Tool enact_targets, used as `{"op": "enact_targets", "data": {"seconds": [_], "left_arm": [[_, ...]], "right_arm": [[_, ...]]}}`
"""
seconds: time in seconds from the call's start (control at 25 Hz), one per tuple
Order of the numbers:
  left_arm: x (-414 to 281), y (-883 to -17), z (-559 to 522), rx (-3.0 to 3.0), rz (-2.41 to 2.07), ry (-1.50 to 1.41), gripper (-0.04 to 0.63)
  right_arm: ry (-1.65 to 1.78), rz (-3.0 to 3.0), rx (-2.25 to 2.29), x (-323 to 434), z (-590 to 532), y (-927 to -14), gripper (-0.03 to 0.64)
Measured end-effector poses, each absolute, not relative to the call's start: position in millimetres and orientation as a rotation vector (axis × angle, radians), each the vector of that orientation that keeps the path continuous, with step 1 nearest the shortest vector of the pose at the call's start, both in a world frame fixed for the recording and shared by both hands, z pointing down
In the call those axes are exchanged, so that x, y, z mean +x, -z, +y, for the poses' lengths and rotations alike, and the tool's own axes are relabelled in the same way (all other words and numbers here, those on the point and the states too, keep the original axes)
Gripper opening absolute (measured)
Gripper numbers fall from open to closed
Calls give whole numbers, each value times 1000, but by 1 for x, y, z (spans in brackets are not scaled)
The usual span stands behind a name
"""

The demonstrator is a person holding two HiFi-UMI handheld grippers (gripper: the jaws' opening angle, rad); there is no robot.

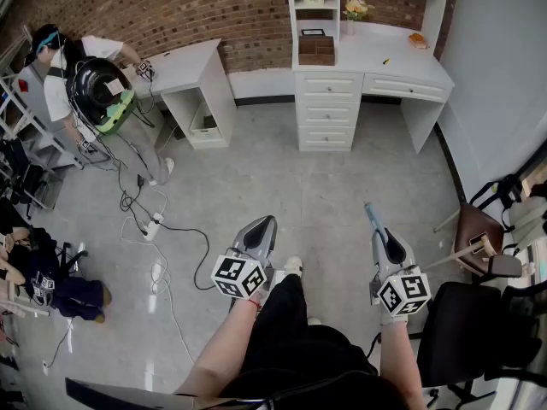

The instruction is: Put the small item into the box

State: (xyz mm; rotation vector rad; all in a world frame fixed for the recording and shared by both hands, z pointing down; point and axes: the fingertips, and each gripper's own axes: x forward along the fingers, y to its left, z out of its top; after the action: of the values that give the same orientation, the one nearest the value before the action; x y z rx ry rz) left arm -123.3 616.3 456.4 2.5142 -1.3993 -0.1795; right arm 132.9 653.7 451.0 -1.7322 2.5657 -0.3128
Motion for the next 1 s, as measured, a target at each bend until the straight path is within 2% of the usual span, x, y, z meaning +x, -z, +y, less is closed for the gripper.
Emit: {"op": "enact_targets", "data": {"seconds": [0.44, 1.0], "left_arm": [[-106, -458, 546, 2525, -1383, 187, 2], [-96, -460, 393, 2534, -1306, 157, 2]], "right_arm": [[302, 2597, -1734, 136, 584, -454, 69], [381, 2564, -1770, 138, 442, -459, 69]]}}
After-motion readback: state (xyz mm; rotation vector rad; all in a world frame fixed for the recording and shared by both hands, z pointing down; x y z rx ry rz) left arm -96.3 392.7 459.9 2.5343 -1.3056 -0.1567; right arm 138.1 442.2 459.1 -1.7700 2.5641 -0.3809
